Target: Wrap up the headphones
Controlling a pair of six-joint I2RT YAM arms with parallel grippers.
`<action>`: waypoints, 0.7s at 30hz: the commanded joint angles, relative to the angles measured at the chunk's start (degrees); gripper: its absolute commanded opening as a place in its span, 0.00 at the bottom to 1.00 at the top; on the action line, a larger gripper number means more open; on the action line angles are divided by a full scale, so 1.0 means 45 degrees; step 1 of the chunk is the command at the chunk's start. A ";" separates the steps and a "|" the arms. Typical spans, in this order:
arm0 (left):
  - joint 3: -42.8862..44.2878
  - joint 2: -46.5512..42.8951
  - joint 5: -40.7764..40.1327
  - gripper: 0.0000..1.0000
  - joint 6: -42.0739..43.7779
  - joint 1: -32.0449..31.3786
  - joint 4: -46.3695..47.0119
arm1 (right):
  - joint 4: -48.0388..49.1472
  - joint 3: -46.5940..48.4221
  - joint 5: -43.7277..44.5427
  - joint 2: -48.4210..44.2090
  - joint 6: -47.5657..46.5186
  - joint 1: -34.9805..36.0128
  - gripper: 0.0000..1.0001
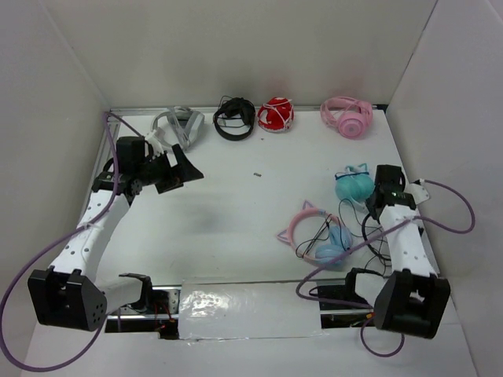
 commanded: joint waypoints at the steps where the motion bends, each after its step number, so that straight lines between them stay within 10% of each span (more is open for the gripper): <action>1: 0.0254 -0.0621 0.0764 0.99 0.0546 0.0050 0.0315 | -0.1478 0.1063 0.1075 -0.1835 -0.0141 0.0119 0.00; 10: 0.0272 -0.1520 0.3575 0.99 0.1678 0.0089 0.1702 | -0.0571 0.3758 -0.1284 -0.5352 -0.3513 0.1113 0.00; 15: 0.0352 -0.1714 0.6308 0.99 0.2031 -0.0008 0.2325 | 0.2283 0.4382 -0.5713 -0.5712 -0.5295 0.2695 0.00; 21: -0.0410 -0.3140 0.7601 0.99 0.2421 -0.0806 0.3419 | 0.4260 0.5924 -0.4545 -0.3374 -0.5533 0.8149 0.00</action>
